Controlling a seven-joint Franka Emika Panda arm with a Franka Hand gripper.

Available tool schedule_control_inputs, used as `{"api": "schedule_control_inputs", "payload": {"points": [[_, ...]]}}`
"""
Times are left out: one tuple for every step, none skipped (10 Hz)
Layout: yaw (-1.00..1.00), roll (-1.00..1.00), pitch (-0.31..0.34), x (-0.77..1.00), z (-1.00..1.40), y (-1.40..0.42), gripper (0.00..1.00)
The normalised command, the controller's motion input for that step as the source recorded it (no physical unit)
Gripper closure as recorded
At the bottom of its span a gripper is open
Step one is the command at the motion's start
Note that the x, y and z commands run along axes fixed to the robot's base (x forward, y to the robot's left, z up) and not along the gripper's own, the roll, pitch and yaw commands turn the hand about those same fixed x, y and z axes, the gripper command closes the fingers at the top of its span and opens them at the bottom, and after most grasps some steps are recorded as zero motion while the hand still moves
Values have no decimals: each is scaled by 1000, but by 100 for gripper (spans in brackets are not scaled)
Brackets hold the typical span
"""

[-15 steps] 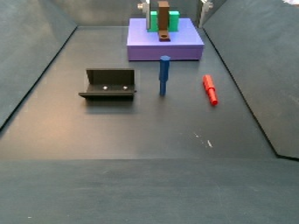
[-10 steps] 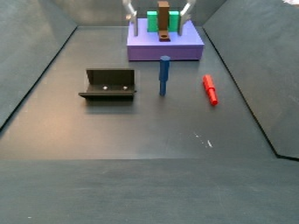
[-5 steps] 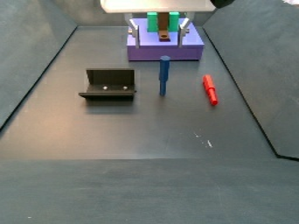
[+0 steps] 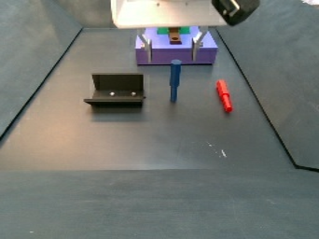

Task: Pick up the blue object. Move up. Move to above the board. Insert the blue object.
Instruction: Pick up the blue object.

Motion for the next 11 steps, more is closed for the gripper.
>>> {"api": "schedule_control_inputs", "payload": {"points": [[0,179,4,0,-303,0,0],[0,190,0,0,-329,3,0],[0,183,0,0,-326,0,0],[0,194,0,0,-329,0,0],[0,167,0,0,-294,0,0],[0,150,0,-29,-274,3,0],[0,111,14,-131,-117,77,0],[-23,14,0,-49,-37,74,0],[0,0,0,0,0,0,0],[0,0,0,0,0,0,100],[0,0,0,0,0,0,100]]}}
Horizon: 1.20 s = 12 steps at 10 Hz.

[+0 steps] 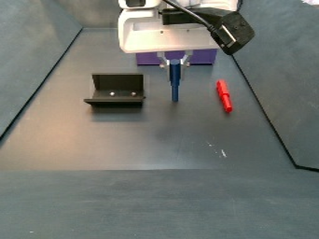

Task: Pick up the blue object. Move up. Move to above the board. Insert the blue object.
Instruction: Pick up the blue object.

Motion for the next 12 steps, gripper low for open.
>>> {"api": "schedule_control_inputs", "payload": {"points": [[0,0,0,0,0,0,100],[0,0,0,0,0,0,100],[0,0,0,0,0,0,100],[0,0,0,0,0,0,100],[0,0,0,0,0,0,100],[0,0,0,0,0,0,100],[0,0,0,0,0,0,100],[0,0,0,0,0,0,100],[0,0,0,0,0,0,100],[0,0,0,0,0,0,100],[0,0,0,0,0,0,100],[0,0,0,0,0,0,100]]}}
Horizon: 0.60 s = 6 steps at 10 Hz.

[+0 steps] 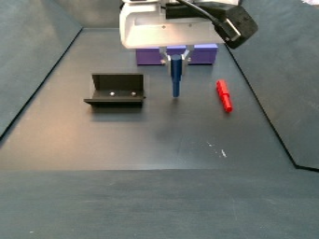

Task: Pick up the blue object. Move up. Move to above the board. Insert the blue object.
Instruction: Pick up the blue object, then move up.

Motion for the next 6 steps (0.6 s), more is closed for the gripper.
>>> {"api": "schedule_control_inputs", "payload": {"points": [[0,0,0,0,0,0,100],[0,0,0,0,0,0,100],[0,0,0,0,833,0,100],[37,-5,-4,8,846,-41,100],[43,6,39,-54,629,-35,100],[26,32,20,-22,316,-24,100]]}}
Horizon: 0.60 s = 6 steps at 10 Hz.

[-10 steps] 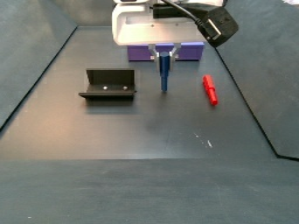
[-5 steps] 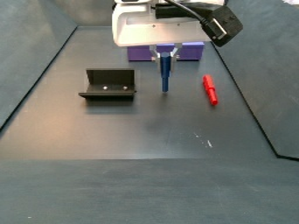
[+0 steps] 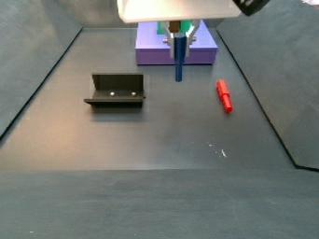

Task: Pick up the blue object. Move up. Move to above the board. Insert the blue object.
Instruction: Move to above the board.

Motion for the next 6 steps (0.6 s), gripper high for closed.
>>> {"api": "schedule_control_inputs", "payload": {"points": [[0,0,0,0,1400,0,100],[-6,-4,15,-17,1400,2,100],[-1,10,14,-49,1400,2,100],[5,14,16,6,1400,0,100],[2,14,72,34,995,4,100],[1,17,78,31,595,-2,100]]}}
